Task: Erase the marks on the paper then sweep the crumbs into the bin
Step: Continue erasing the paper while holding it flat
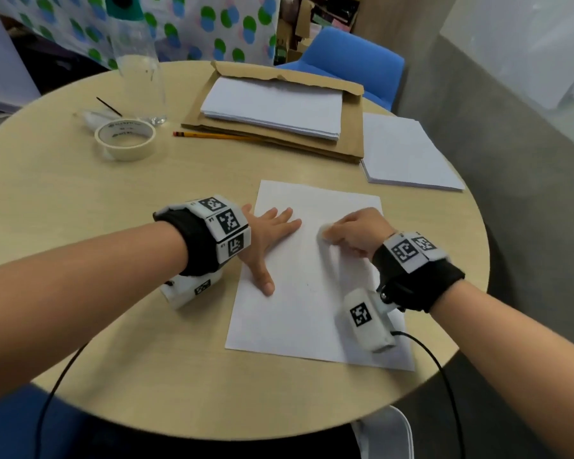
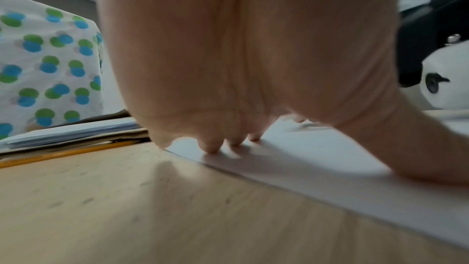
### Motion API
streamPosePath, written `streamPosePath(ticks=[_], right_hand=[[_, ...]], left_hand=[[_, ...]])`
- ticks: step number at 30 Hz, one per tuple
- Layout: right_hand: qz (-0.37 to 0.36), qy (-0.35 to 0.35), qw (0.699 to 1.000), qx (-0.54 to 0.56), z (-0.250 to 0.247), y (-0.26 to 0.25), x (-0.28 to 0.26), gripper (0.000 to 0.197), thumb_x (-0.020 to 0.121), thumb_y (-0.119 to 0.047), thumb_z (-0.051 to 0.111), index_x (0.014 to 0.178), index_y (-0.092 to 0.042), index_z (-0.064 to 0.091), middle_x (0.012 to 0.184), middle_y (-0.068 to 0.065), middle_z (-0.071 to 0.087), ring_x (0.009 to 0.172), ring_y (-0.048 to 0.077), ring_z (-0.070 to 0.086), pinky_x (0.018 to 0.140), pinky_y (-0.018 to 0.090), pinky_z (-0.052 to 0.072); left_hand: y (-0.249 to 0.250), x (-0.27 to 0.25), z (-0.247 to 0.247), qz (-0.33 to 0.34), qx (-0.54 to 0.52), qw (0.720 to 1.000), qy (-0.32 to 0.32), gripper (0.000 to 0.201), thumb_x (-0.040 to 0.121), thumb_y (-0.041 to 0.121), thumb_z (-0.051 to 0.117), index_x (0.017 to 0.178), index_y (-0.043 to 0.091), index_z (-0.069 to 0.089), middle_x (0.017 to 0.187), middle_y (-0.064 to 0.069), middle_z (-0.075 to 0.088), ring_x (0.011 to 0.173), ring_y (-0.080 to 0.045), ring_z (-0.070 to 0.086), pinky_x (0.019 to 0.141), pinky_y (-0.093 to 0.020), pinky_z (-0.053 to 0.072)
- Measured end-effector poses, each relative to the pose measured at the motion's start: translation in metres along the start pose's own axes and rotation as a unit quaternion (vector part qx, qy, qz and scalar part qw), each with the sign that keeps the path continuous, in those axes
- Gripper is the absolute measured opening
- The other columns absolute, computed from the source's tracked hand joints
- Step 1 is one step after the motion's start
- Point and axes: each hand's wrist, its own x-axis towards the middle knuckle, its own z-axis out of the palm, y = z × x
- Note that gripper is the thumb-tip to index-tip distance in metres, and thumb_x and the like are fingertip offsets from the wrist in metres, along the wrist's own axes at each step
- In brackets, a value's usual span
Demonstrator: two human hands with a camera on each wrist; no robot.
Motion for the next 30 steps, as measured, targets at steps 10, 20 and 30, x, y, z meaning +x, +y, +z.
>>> streamPosePath(ticks=[10, 20, 30], right_hand=[[0.044, -0.139, 0.805, 0.574, -0.022, 0.056, 0.001, 0.031, 0.046, -0.014, 0.076, 0.074, -0.004, 0.068, 0.054, -0.002, 0.05, 0.033, 0.006, 0.029, 0.037, 0.014, 0.03], [0.025, -0.19, 0.796, 0.574, -0.027, 0.066, 0.003, 0.05, 0.018, -0.012, 0.081, 0.067, -0.004, 0.072, 0.054, 0.0, 0.048, 0.035, 0.009, 0.036, 0.041, 0.017, 0.04], [0.029, -0.231, 0.766, 0.599, -0.031, 0.065, -0.001, 0.039, 0.015, -0.002, 0.073, 0.051, -0.006, 0.057, 0.045, 0.0, 0.036, 0.045, 0.01, 0.013, 0.033, 0.021, 0.025]], left_hand=[[0.068, -0.028, 0.016, 0.196, 0.122, 0.972, 0.036, 0.094, 0.087, 0.057, 0.046, 0.148, 0.022, -0.017, 0.155, 0.004, -0.025, 0.145, -0.019, -0.017, 0.116, -0.048, -0.007], [-0.001, -0.017, 0.017, -0.093, 0.054, 0.994, -0.016, 0.076, 0.093, 0.061, 0.012, 0.147, 0.019, -0.02, 0.154, 0.0, -0.027, 0.145, -0.018, -0.017, 0.115, -0.048, -0.011], [0.088, -0.019, 0.016, 0.155, 0.023, 0.986, -0.06, 0.067, 0.097, 0.052, 0.014, 0.147, 0.021, -0.018, 0.155, 0.004, -0.025, 0.144, -0.011, -0.019, 0.116, -0.038, -0.011]])
